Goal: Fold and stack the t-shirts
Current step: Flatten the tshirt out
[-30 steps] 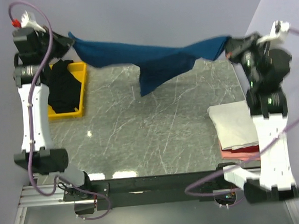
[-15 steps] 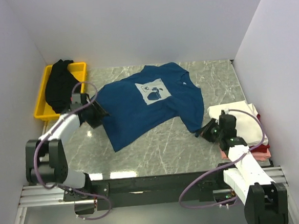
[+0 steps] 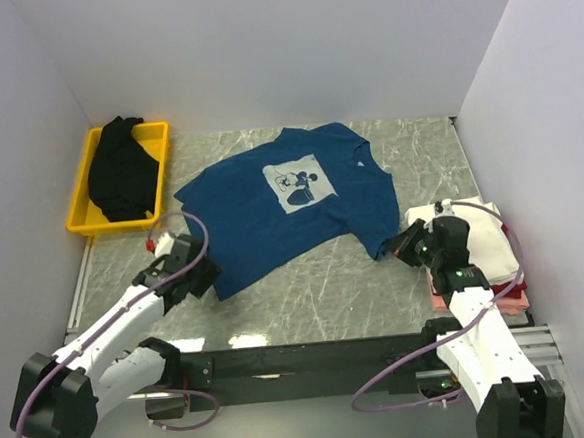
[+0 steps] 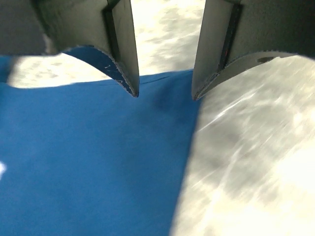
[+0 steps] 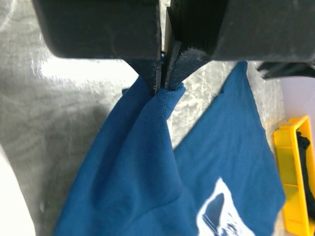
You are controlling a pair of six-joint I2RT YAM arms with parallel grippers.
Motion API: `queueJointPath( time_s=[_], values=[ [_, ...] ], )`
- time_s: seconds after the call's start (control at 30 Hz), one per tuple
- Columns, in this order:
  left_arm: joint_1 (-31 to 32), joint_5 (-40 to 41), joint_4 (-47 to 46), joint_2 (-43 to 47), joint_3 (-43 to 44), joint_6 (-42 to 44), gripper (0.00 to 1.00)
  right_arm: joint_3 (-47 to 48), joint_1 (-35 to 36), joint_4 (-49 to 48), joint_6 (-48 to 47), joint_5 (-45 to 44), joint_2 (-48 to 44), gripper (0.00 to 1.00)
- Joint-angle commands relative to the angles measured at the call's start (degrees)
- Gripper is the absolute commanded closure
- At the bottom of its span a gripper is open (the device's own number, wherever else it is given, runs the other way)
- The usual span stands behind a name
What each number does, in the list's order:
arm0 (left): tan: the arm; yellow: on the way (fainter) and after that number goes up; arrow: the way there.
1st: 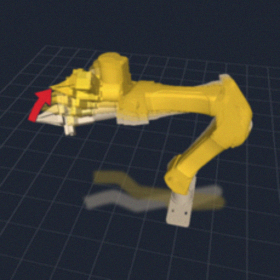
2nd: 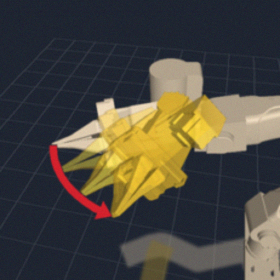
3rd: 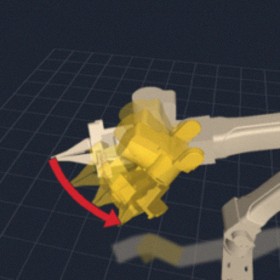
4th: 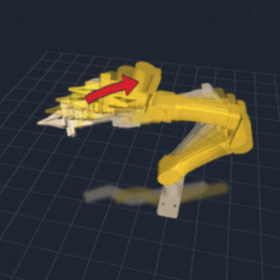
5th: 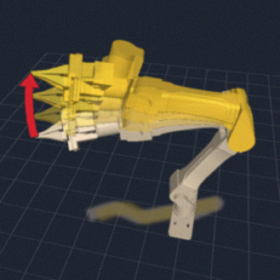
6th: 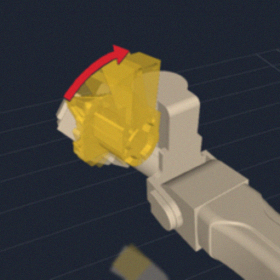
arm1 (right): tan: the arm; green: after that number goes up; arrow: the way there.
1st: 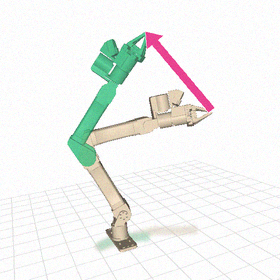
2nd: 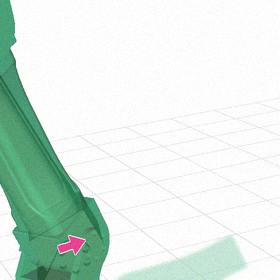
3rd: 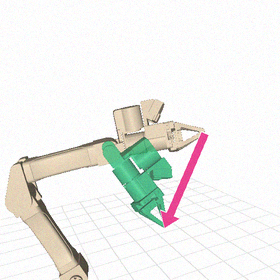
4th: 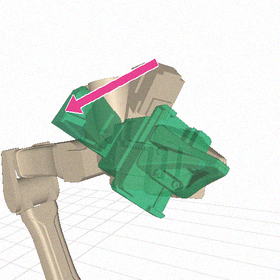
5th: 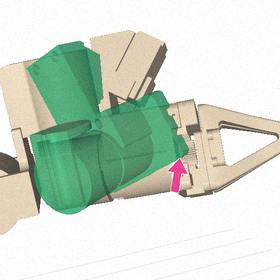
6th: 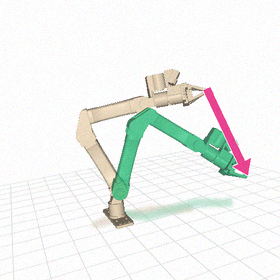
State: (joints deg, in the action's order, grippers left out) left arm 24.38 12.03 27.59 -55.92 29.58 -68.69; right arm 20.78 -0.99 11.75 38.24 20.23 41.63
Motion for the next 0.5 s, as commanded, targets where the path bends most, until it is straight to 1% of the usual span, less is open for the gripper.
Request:
queueJointPath(
  time_s=[0.0, 0.03, 0.07, 0.13, 0.23, 0.3, 0.4, 0.47],
  values=[
    [4.52, 8.18, 6.32, 0.82, -1.54, -10.23, 0.48, 3.83, 0.03, -0.94, -1.41, 0.51, 0.91, 1.0],
    [5.67, 8.7, 6.85, 0.12, -1.72, -12.68, 0.48, 4.36, 0.11, -0.94, -1.41, 0.6, 1.26, 1.0],
    [8.03, 9.58, 7.12, -0.41, -1.64, -13.57, 0.47, 4.62, 0.03, -1.37, -1.5, 0.78, 2.05, 1.0],
    [9.97, 9.94, 7.73, -2.69, -0.85, -15.67, 0.47, 5.15, 0.12, -1.64, -1.59, 0.95, 3.28, 1.0],
    [14.63, 11.78, 10.28, -6.29, 0.99, -19.02, 0.45, 5.85, 0.03, -1.82, -1.85, 1.04, 4.34, 1.0],
    [15.78, 12.49, 11.07, -8.23, 1.7, -20.43, 0.43, 5.94, 0.11, -2.17, -1.94, 1.22, 4.6, 1.0],
    [17.19, 12.93, 11.25, -12.18, 3.11, -21.48, 0.42, 6.21, 0.03, -2.34, -2.2, 1.22, 5.3, 1.0],
    [17.45, 13.89, 11.08, -13.24, 3.37, -21.93, 0.41, 6.38, 0.12, -2.34, -2.38, 1.3, 5.74, 1.0]
  ],
)
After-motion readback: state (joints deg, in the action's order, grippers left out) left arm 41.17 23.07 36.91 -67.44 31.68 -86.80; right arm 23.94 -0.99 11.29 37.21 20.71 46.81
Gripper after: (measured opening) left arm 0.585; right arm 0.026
